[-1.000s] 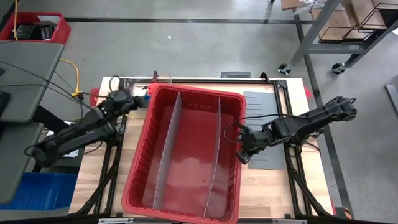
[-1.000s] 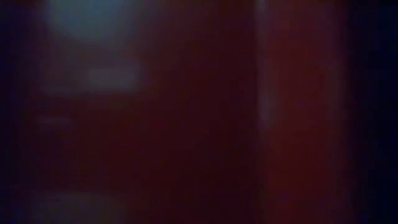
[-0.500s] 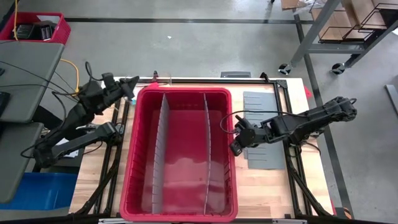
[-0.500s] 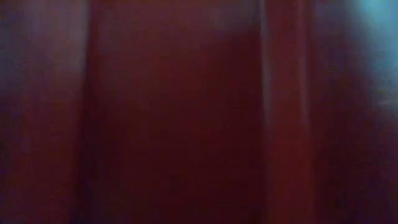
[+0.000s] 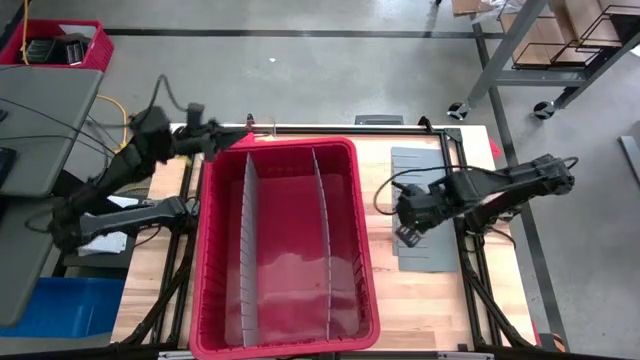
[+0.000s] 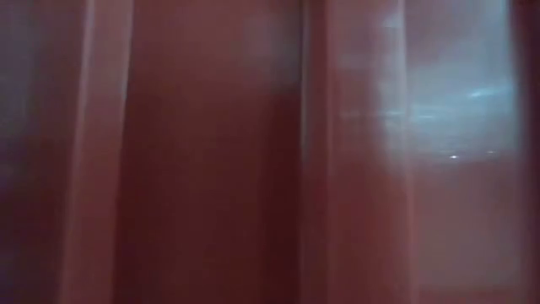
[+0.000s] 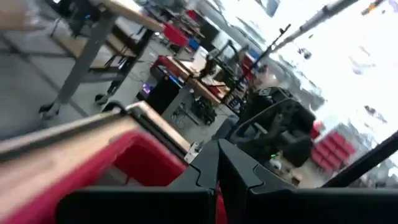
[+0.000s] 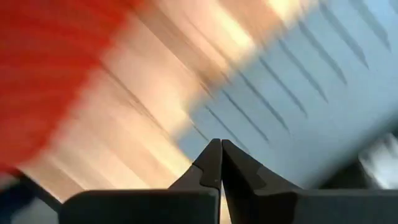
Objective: Sort blocks
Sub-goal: Assemble the bin divider into the red bin
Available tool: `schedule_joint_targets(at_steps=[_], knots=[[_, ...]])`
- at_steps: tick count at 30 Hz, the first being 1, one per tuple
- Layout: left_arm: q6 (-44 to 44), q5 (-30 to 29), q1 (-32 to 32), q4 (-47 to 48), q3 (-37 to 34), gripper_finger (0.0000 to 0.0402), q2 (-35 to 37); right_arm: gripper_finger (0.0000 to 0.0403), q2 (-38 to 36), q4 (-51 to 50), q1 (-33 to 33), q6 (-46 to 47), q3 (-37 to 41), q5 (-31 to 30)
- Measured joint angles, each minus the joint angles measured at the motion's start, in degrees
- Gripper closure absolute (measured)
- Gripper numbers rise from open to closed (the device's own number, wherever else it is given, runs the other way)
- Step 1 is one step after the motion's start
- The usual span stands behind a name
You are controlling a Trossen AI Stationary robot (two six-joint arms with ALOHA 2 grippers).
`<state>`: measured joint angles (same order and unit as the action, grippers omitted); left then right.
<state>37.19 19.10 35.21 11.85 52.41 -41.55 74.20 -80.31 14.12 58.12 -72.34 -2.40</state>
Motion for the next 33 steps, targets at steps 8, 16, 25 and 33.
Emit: schedule_joint_targets(at_steps=[8,16,25,33], knots=[[-11.65,0.26,-8.23,-5.41,14.51,0.0401,-17.66,0.0403,0.09,3.57,1.03,0.62,20.95,20.81],[-6.39,5.93,-14.05,-17.11,15.84,0.0401,-26.03,0.0403,1.65,10.42,6.79,6.55,31.08,19.10],[-5.83,0.08,-21.63,-15.65,15.74,0.0401,-32.80,0.0403,7.12,29.12,6.94,18.02,37.45,17.37],[-4.31,-1.22,-24.15,-18.54,15.77,0.0401,-32.37,0.0403,12.41,42.28,7.22,25.24,36.22,16.18]])
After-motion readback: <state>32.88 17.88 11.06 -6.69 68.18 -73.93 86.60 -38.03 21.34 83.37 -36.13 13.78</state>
